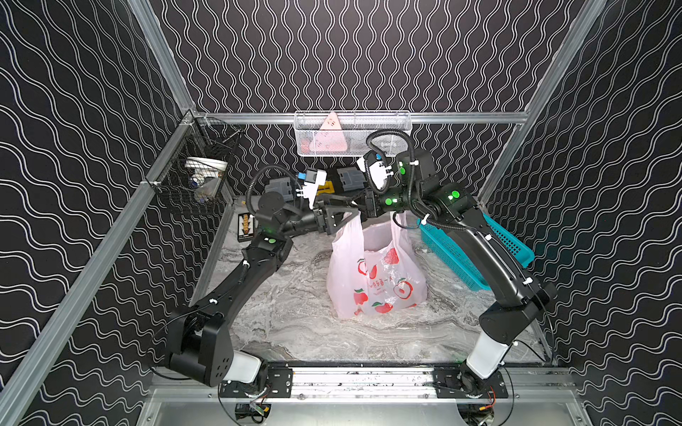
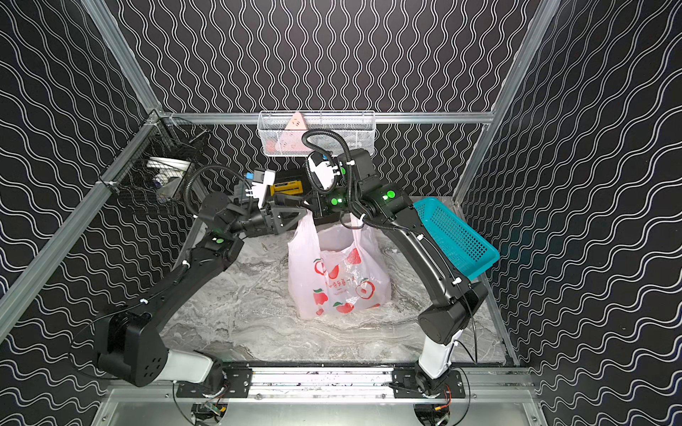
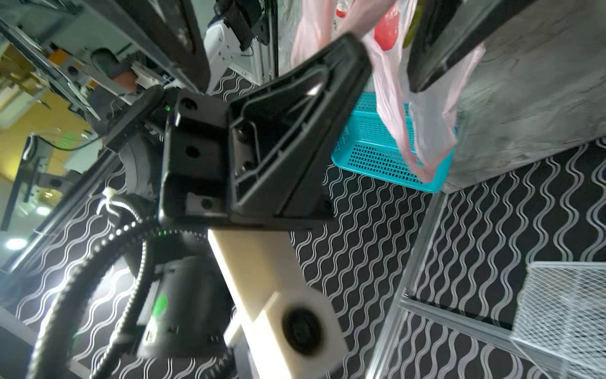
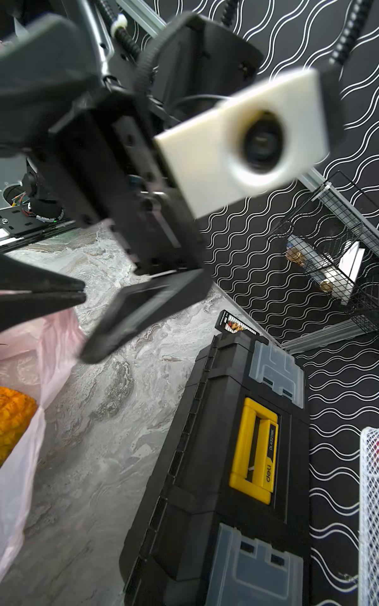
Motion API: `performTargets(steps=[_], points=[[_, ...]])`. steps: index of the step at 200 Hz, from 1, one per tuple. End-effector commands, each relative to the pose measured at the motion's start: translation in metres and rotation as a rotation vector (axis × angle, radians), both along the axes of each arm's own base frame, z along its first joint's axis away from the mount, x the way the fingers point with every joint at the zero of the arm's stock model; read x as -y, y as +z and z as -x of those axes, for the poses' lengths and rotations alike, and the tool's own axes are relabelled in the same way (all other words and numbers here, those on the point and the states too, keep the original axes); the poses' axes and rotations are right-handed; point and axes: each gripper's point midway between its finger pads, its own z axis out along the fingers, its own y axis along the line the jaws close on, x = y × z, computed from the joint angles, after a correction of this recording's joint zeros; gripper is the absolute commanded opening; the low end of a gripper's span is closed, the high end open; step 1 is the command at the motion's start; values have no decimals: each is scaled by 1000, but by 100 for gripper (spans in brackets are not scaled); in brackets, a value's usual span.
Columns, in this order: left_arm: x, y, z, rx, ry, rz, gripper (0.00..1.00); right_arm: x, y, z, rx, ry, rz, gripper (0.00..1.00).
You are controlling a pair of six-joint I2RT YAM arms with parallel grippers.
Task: Place the pineapple into a plastic bag & tie a knot
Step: Cross the plastic bag at the center of the board.
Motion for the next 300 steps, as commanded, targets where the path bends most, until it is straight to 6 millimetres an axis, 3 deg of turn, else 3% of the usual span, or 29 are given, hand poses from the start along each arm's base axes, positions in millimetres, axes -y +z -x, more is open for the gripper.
performTargets(steps=[1,43,71,108,125,129,138,142,156,164,188,203,225,272,300], points=[[2,-24,0,19,47,-95,99,3,13,-8,42,-48,-30,0],[1,-54,-9,-19,146,-216,97,4,28,-13,82,-88,-94,0],[13,-66,-9,-56,124,-222,83,6,34,-17,100,-112,-118,0],[16,-61,-10,-67,128,-145,36,8,26,-19,89,-119,-102,0],[19,-59,-11,-77,113,-126,5,22,23,-29,81,-182,-85,0],[19,-60,-12,-80,112,-129,0,29,22,-34,78,-217,-76,9],[20,-63,-14,-93,109,-139,0,53,21,-47,69,-305,-64,45],[20,-65,-14,-97,105,-143,0,65,21,-54,63,-348,-62,55],[22,-66,-15,-104,97,-141,0,113,13,-75,54,-511,-14,72],[22,-66,-15,-104,94,-142,0,151,4,-91,56,-630,44,82],[23,-65,-15,-100,82,-158,0,199,-29,-109,-7,-716,108,97],[26,-63,-16,-104,65,-156,0,197,-44,-113,-30,-641,80,100],[28,-65,-18,-114,51,-162,0,178,-58,-110,-40,-504,84,100],[29,-68,-18,-130,44,-161,0,165,-55,-113,5,-427,45,100],[29,-68,-16,-134,36,-162,0,165,-69,-127,-11,-432,94,100]])
